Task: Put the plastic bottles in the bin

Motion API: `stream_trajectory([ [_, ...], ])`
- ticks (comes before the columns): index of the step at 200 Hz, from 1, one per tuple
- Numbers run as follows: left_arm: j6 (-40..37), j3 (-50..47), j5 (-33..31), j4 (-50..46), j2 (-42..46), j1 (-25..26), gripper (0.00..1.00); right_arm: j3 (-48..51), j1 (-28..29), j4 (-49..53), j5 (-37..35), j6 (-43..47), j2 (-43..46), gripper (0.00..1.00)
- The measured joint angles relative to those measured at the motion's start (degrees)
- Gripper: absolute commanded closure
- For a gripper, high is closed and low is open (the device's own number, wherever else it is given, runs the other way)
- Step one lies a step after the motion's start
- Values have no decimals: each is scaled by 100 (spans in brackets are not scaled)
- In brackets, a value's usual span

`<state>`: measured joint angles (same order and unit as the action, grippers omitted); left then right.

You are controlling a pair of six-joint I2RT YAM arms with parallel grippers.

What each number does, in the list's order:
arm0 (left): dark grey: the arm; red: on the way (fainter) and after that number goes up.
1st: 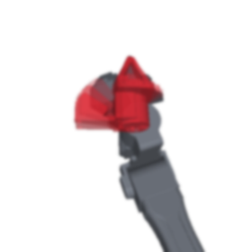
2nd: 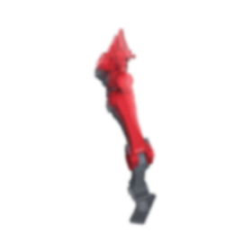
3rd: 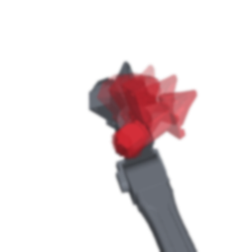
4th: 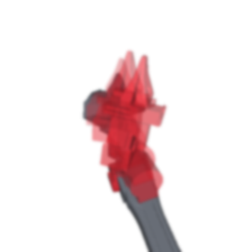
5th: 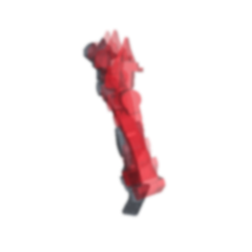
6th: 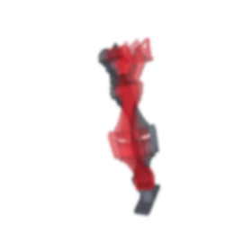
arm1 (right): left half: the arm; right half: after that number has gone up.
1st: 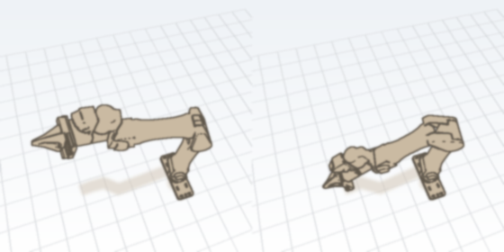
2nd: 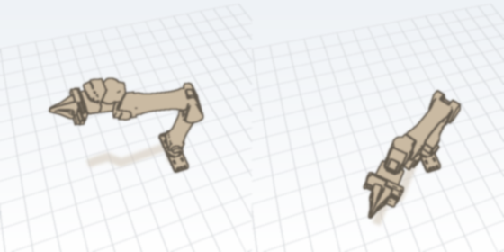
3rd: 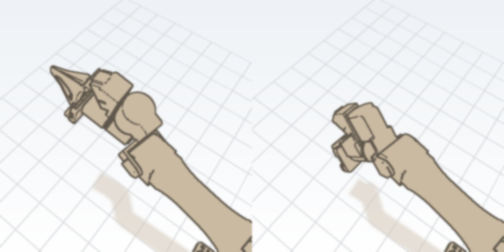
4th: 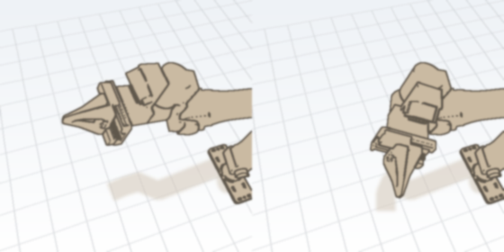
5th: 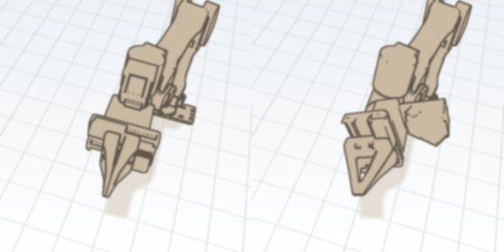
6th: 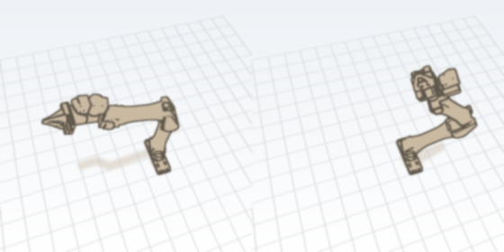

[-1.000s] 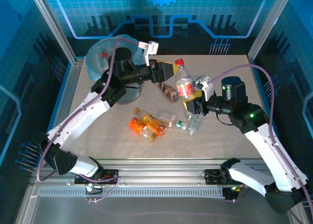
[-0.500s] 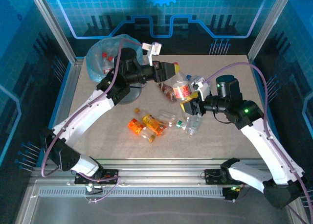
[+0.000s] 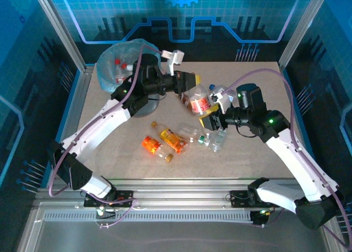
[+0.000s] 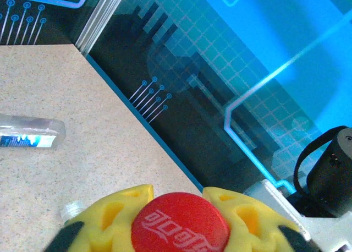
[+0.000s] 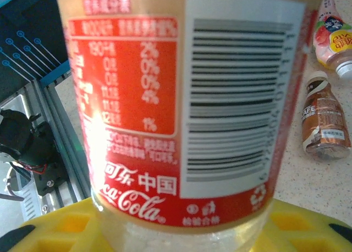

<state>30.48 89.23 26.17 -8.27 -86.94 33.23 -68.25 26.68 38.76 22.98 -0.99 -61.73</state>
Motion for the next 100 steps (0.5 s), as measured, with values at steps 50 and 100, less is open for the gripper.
stream_trajectory([
  [50, -304, 566, -765, -682, 11, -258, 100, -42, 39, -22, -645, -140, 0, 15],
  [100, -745, 1386, -1853, -1001, 243, -1517, 100, -221, 42, -72, -977, -160, -52, 15],
])
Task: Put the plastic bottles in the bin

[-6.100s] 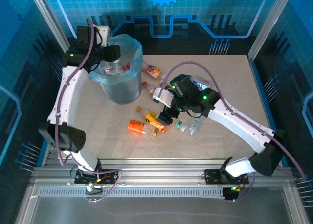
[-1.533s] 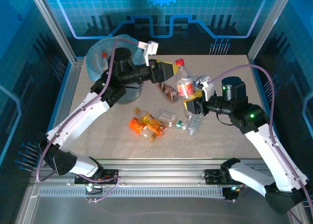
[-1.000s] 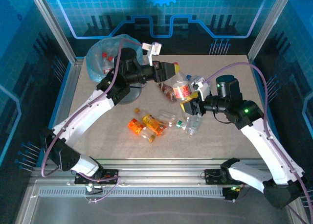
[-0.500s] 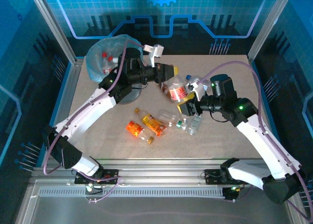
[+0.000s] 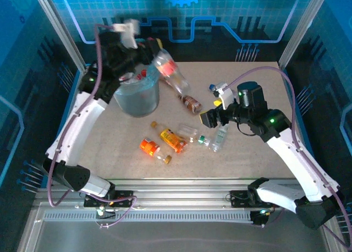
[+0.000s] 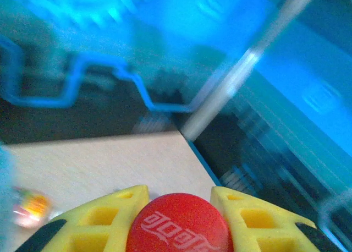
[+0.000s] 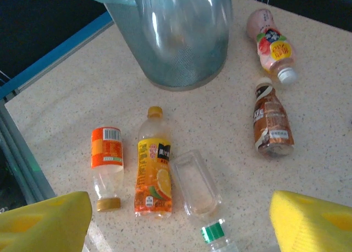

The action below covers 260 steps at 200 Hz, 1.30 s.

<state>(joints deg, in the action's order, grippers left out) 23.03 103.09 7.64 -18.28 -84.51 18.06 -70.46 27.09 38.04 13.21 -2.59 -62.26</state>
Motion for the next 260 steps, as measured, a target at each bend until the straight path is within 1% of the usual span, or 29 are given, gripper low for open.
stream_trajectory([
  [24, -481, 588, -664, -107, 13, -468, 100, -243, 2, 0, -81, 0, -225, 15],
  [49, -951, 1244, -1106, -310, -92, -804, 100, -437, 2, 4, -92, 0, -501, 16],
  [78, -1318, 1860, -1331, -614, -468, -1115, 100, -520, 55, 9, -107, 0, -658, 16],
  [100, -1528, 1930, -1316, -964, -807, -1191, 100, -531, 92, 42, -107, 0, -704, 17],
  [125, -1735, 1582, -1261, -1322, -1073, -1191, 100, -540, 138, 120, -122, 0, -761, 17],
  [194, -2356, 503, -1298, -1707, -1091, -1191, 100, -540, 188, 251, -125, -9, -907, 21],
  [224, -2509, 227, -1300, -1657, -1091, -1191, 100, -540, 214, 269, -122, -42, -1104, 22],
  [260, -2555, -278, -1276, -1327, -1091, -1191, 100, -597, 258, 339, -122, -44, -1325, 22],
])
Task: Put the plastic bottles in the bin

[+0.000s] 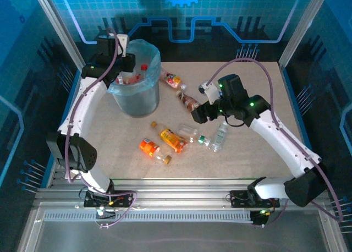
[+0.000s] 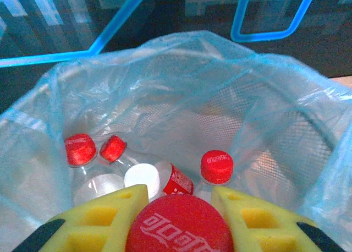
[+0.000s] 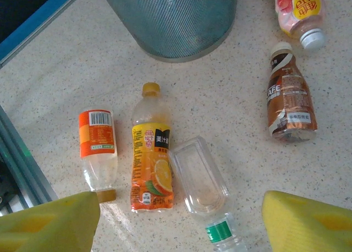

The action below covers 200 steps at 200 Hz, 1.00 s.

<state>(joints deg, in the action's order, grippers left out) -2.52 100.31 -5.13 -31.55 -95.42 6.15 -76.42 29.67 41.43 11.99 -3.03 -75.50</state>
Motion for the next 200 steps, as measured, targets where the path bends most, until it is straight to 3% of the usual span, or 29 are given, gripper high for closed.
stream_trajectory([
  [170, 7, -1314, 514, 1169, 55, -190, 100, -9, 4, 120, -107, 4, -170, 22],
  [177, 9, -1287, 535, 1134, 55, -201, 90, -9, 4, 120, -109, 2, -177, 22],
  [189, 24, -1189, 584, 990, 55, -221, 62, -9, 7, 122, -109, 4, -177, 22],
  [200, 59, -1034, 632, 798, 55, -243, 52, -11, 7, 122, -109, 2, -177, 22],
])
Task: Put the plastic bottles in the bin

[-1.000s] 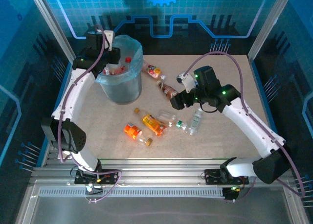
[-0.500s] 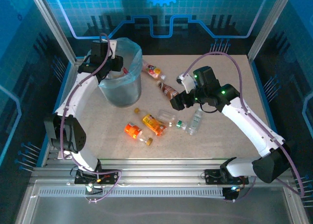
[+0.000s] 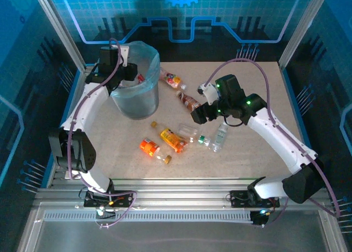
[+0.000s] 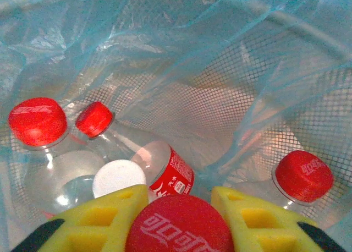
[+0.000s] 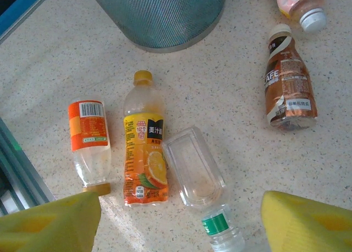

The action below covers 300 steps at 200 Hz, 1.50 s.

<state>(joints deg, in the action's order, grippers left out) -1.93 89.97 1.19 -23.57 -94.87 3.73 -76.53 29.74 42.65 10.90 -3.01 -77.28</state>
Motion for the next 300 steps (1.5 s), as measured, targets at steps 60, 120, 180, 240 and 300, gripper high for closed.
stream_trajectory([
  [60, 380, 1209, 144, -446, 144, -52, 59, 2, 0, 2, -2, 4, 0, 22],
  [120, 654, 2568, 343, -922, -415, -52, 93, -20, 0, 24, 0, 4, -68, 23],
  [180, 546, 2769, 472, -1873, -1429, 223, 94, -31, 0, 48, 0, 2, -162, 24],
  [240, 326, 2736, 396, -2334, -1488, 400, 97, -35, 22, 125, 0, 0, -221, 24],
  [300, 284, 1779, 208, -2149, -1283, 404, 98, -42, 33, 133, 0, -24, -289, 25],
])
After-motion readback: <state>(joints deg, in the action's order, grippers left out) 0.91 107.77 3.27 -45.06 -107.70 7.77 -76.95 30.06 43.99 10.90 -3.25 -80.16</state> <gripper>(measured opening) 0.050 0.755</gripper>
